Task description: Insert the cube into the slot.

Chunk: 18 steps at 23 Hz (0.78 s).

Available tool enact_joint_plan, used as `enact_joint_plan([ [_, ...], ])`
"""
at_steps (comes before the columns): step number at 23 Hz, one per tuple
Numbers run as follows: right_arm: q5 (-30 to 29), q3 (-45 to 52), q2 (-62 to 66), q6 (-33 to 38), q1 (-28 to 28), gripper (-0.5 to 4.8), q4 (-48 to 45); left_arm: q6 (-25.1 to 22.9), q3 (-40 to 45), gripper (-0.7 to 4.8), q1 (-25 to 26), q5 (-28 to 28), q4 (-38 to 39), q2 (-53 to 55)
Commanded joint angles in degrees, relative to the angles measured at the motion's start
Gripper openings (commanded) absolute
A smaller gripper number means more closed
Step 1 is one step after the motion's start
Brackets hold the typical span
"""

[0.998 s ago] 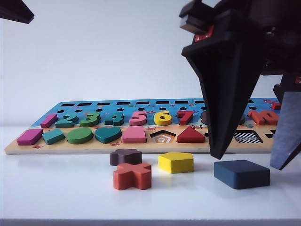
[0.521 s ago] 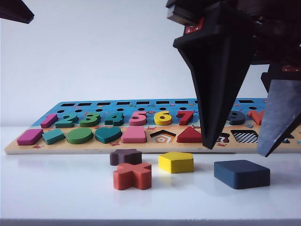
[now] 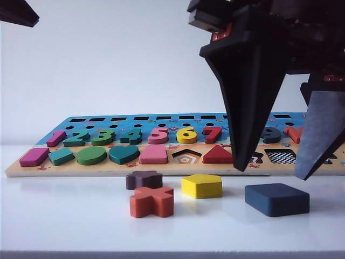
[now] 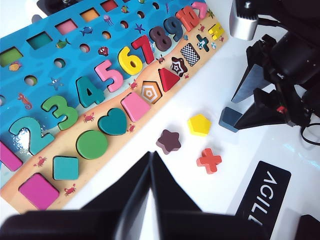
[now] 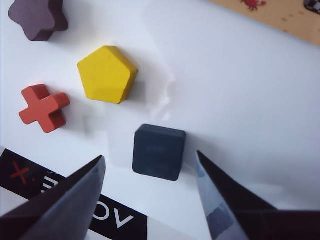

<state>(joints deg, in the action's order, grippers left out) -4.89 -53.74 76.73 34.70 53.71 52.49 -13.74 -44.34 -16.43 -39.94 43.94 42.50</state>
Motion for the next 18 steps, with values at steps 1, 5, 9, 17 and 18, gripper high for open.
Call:
enact_joint_plan([
  [1,0.4,-0.3,0.8,0.2,0.1,3.2,-0.1,-0.3,-0.1,0.1,0.0,-0.1,-0.8,-0.1],
  [5,0.4,-0.3,3.4,-0.1,0.5,3.19,-0.2,-0.3,-0.1,0.09,0.0,-0.1,-0.8,-0.1],
  [9,0.5,-0.3,4.0,-0.3,0.6,3.18,-0.2,-0.3,-0.1,0.1,0.0,-0.1,-0.8,-0.1],
  [17,0.5,-0.3,4.0,-0.9,0.6,2.49,-0.2,-0.3,-0.1,0.1,0.0,-0.1,-0.8,-0.1],
  [18,0.5,-0.3,4.0,-0.9,0.6,2.39,-0.2,-0.3,-0.1,0.1,0.0,-0.1,-0.8,-0.1],
])
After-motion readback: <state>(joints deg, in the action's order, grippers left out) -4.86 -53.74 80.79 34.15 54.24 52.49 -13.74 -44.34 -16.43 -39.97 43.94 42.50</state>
